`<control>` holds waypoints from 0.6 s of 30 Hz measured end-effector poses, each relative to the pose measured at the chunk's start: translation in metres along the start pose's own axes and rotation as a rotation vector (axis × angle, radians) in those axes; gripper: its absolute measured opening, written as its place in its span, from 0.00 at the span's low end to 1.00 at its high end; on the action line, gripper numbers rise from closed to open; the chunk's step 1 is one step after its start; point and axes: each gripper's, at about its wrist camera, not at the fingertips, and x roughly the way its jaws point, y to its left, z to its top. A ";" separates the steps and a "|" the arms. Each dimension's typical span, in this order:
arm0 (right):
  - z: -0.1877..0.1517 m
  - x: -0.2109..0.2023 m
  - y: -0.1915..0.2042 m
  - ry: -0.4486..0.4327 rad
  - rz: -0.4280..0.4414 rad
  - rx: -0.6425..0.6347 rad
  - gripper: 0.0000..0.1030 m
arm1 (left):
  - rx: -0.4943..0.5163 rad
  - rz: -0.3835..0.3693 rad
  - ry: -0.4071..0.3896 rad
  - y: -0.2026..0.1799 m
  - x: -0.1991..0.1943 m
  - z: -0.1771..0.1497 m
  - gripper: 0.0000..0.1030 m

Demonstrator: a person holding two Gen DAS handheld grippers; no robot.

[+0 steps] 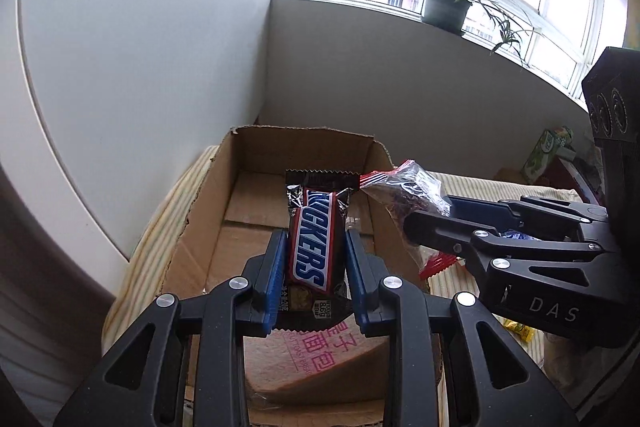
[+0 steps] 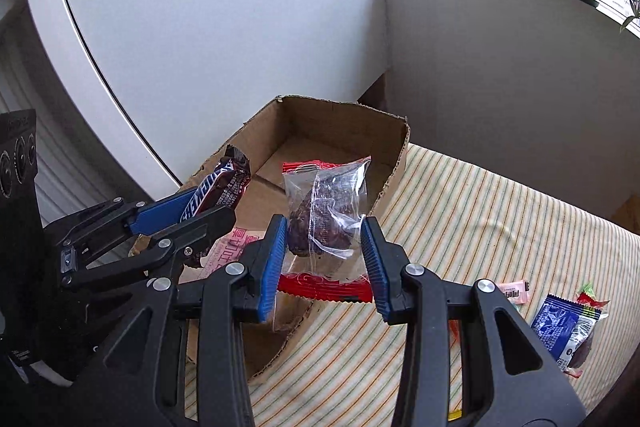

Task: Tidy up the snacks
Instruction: 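Carry the Snickers and dried-fruit bag into the box and open both grippers, then move both open grippers back over the remaining snacks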

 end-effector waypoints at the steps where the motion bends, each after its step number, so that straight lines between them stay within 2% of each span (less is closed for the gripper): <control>1: 0.001 0.001 0.001 -0.003 0.001 -0.001 0.39 | -0.002 0.003 -0.001 0.001 0.000 0.000 0.26; 6: 0.003 0.004 0.004 -0.011 0.000 -0.005 0.41 | 0.000 0.029 0.010 0.003 0.004 -0.001 0.27; 8: 0.003 0.003 0.004 -0.014 0.001 0.000 0.57 | -0.007 0.040 0.015 0.006 0.004 -0.002 0.28; 10: 0.001 0.000 0.003 -0.026 -0.013 0.001 0.66 | -0.014 0.045 0.011 0.009 0.003 -0.002 0.38; 12: 0.002 -0.002 0.002 -0.030 -0.020 0.000 0.66 | -0.025 0.049 0.006 0.013 0.001 -0.003 0.44; 18: -0.006 -0.021 -0.009 -0.046 -0.043 0.000 0.66 | -0.023 0.032 -0.018 0.009 -0.009 -0.005 0.44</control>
